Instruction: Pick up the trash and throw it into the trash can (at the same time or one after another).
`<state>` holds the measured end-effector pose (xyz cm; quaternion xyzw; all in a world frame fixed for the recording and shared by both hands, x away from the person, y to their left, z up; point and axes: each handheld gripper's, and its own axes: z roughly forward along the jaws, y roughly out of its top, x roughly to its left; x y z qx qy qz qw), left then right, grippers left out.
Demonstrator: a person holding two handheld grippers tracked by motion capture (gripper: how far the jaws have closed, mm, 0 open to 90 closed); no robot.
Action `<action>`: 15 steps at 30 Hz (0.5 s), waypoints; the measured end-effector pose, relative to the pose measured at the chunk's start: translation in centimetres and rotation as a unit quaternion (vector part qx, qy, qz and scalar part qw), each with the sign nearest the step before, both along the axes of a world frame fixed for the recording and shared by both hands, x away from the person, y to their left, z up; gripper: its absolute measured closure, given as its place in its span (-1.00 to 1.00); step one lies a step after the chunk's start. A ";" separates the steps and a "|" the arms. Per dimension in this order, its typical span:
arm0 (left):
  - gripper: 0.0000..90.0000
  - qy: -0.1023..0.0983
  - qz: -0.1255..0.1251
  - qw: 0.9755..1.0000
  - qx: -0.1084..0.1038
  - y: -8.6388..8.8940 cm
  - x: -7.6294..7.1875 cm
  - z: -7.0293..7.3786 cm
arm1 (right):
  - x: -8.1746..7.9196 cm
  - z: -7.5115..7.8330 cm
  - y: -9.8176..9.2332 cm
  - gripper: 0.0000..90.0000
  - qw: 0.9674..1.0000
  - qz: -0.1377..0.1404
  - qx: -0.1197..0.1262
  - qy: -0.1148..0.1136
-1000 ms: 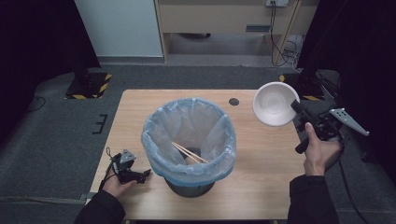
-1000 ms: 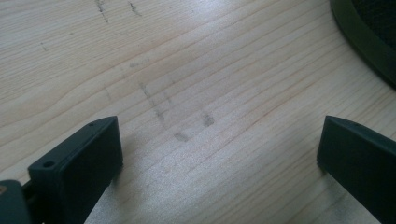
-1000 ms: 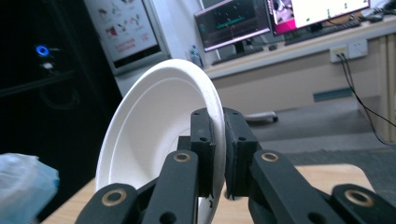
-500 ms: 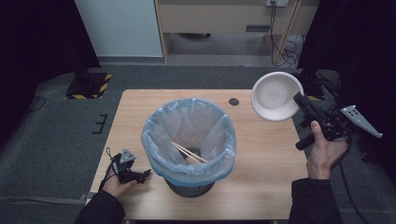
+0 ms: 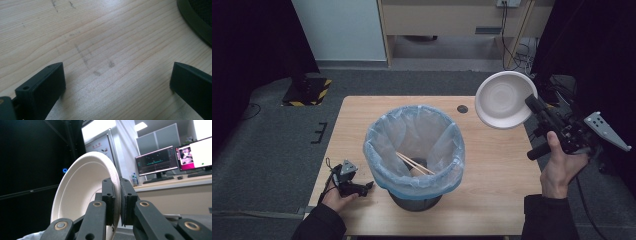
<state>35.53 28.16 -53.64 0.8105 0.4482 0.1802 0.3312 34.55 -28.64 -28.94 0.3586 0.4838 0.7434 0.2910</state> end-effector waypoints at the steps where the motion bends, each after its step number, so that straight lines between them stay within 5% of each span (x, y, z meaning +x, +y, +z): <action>1: -1.00 0.000 0.000 1.000 0.000 0.0 0.0 0.0 | -0.1 0.1 0.2 0.87 1.000 0.003 0.000 -0.003; 15: -1.00 0.000 0.000 1.000 0.000 0.0 0.0 0.0 | -1.7 1.8 2.4 0.87 0.998 0.046 -0.006 -0.031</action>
